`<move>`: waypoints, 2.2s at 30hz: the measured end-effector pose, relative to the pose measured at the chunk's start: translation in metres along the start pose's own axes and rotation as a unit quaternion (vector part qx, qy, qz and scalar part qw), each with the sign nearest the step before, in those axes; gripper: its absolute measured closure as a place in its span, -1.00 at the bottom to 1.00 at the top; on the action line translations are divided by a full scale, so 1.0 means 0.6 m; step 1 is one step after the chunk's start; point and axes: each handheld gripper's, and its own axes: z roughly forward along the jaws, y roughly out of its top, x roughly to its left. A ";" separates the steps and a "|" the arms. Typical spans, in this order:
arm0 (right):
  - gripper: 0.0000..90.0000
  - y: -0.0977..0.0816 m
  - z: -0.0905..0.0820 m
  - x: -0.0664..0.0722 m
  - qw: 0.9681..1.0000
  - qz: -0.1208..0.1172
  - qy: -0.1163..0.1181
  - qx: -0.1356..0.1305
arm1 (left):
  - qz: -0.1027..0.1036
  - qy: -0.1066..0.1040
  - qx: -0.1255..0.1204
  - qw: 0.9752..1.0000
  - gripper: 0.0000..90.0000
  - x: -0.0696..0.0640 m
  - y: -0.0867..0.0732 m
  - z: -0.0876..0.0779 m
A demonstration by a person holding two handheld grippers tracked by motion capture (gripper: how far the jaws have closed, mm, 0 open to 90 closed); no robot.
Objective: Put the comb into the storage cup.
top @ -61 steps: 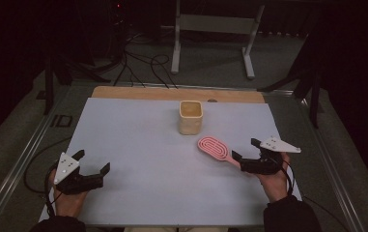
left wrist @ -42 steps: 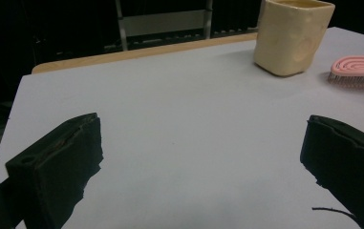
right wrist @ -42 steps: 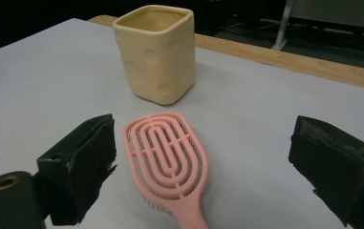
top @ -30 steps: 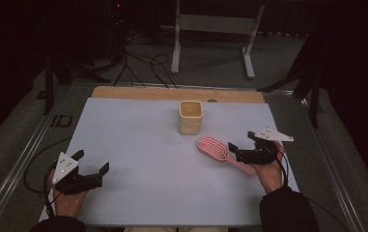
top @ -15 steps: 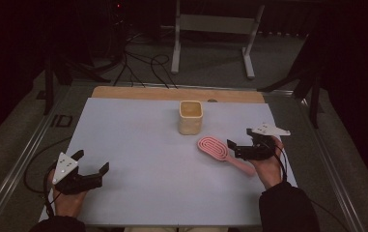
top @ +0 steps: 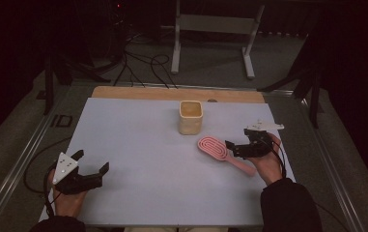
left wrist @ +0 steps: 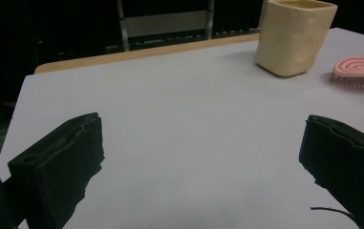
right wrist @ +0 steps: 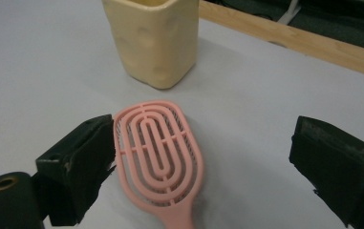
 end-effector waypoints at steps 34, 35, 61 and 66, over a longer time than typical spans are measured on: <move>-0.82 0.004 0.038 0.006 0.992 -0.051 0.041 0.110 | 0.001 -0.003 0.003 1.000 -0.96 -0.001 -0.001 0.003; -0.82 0.004 0.039 0.006 0.992 -0.052 0.042 0.111 | 0.000 -0.003 0.003 1.000 -0.96 -0.001 -0.001 0.003; -0.82 -0.002 0.069 0.010 0.979 -0.086 0.061 0.177 | 0.001 -0.005 0.004 1.000 -0.96 -0.002 -0.001 0.004; -0.81 -0.005 0.074 0.009 0.977 -0.089 0.062 0.184 | 0.002 -0.005 0.006 1.000 -0.96 -0.002 -0.001 0.004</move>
